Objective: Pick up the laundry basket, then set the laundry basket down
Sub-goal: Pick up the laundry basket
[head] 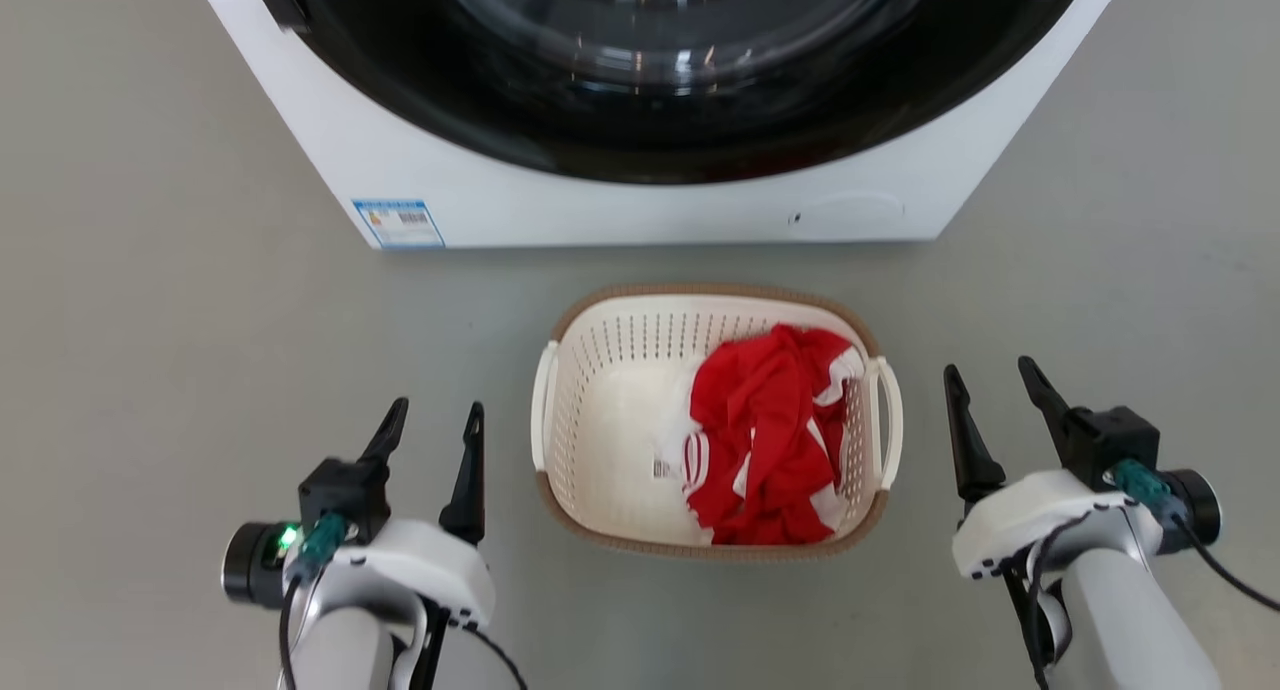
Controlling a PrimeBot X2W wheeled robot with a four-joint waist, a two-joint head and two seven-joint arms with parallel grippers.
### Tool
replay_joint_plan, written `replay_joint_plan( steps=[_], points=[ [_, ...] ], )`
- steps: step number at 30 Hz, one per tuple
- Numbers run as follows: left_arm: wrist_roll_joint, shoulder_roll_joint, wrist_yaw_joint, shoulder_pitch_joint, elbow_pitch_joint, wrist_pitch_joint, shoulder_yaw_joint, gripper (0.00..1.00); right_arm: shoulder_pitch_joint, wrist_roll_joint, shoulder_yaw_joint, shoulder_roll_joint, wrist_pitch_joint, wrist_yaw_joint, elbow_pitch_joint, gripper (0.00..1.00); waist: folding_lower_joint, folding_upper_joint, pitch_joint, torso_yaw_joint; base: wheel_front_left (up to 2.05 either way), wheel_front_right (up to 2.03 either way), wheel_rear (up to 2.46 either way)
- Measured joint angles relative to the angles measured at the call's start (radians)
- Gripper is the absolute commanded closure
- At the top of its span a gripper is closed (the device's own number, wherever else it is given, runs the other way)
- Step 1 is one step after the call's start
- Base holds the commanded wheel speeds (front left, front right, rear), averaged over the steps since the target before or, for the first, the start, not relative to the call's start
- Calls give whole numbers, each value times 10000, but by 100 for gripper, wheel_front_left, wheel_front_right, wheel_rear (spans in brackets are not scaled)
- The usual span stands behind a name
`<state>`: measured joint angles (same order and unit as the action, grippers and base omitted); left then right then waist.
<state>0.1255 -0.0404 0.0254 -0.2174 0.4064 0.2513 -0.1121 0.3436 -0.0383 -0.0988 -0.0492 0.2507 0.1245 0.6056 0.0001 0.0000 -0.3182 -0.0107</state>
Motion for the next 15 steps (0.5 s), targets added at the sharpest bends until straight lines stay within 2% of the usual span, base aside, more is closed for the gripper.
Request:
replay_joint_plan(
  steps=[15],
  points=[
    [456,52,117,-2940,3335,0,-698,0,2158,-286,-364,-36,2,0,2489,0,0,0,-2062,-67,0,0,0]
  ],
)
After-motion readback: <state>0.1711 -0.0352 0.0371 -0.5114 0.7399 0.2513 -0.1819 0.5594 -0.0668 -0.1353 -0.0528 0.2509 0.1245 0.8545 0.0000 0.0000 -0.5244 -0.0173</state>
